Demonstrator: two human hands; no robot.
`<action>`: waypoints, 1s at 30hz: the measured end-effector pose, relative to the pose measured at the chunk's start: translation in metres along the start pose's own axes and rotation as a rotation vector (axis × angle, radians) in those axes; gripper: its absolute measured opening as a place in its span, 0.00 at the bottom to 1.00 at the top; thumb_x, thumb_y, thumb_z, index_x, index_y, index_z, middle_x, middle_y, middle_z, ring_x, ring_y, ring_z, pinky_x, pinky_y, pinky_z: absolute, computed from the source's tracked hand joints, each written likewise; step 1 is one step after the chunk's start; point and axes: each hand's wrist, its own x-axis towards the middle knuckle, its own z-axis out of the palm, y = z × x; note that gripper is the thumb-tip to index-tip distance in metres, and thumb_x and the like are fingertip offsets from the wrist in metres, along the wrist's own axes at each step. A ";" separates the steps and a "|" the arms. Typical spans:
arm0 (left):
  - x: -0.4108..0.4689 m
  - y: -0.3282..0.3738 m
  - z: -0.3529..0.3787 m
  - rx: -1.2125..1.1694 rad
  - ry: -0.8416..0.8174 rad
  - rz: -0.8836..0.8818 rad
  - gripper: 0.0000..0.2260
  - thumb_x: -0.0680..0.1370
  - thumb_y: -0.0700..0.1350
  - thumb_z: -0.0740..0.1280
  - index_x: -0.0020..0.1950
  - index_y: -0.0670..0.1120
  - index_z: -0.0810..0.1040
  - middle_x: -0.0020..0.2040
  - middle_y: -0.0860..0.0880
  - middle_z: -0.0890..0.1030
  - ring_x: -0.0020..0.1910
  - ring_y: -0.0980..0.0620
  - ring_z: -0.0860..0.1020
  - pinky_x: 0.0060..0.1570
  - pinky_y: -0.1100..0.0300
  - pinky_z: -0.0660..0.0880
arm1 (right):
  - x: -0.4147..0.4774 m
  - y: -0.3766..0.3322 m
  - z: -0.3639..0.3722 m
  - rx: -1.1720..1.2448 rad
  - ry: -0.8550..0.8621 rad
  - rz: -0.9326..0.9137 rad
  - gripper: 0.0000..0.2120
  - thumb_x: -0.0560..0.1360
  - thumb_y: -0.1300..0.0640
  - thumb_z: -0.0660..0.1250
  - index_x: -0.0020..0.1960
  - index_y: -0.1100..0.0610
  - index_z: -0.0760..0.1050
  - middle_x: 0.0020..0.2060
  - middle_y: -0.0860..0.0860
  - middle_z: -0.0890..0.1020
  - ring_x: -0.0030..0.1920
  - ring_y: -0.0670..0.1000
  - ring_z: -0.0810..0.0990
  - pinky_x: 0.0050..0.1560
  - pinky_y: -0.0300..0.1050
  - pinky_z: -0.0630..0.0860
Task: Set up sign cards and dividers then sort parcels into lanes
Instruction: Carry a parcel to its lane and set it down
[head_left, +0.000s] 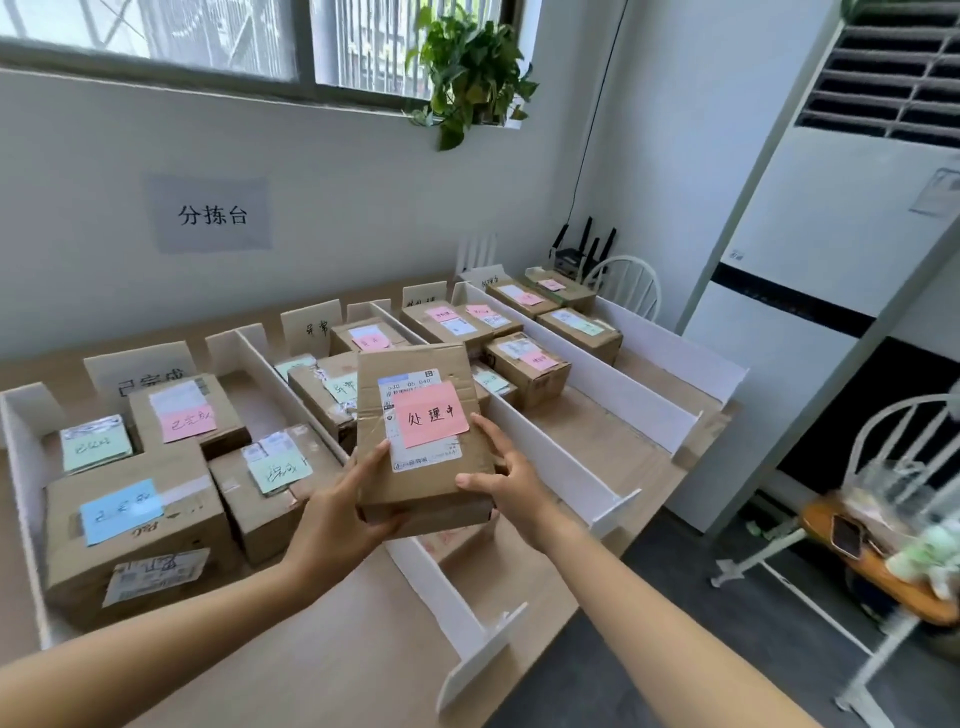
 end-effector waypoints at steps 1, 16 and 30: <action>0.006 0.004 0.007 0.004 -0.008 0.006 0.39 0.66 0.43 0.79 0.73 0.53 0.64 0.67 0.44 0.74 0.62 0.45 0.75 0.58 0.52 0.75 | 0.003 0.002 -0.009 0.006 0.010 0.010 0.33 0.70 0.63 0.71 0.69 0.38 0.65 0.61 0.51 0.76 0.57 0.49 0.77 0.58 0.45 0.78; 0.070 0.074 0.134 -0.032 -0.038 0.010 0.41 0.65 0.39 0.78 0.72 0.55 0.62 0.68 0.48 0.72 0.63 0.50 0.73 0.59 0.50 0.75 | 0.032 0.020 -0.163 0.093 0.000 -0.016 0.36 0.62 0.61 0.70 0.67 0.41 0.68 0.61 0.53 0.76 0.60 0.54 0.77 0.57 0.47 0.78; 0.102 0.182 0.270 0.013 -0.039 -0.029 0.40 0.66 0.41 0.78 0.73 0.53 0.63 0.68 0.45 0.72 0.64 0.47 0.74 0.61 0.53 0.72 | 0.025 0.050 -0.343 0.061 -0.065 -0.041 0.36 0.63 0.59 0.72 0.66 0.36 0.65 0.65 0.50 0.73 0.64 0.52 0.73 0.66 0.50 0.73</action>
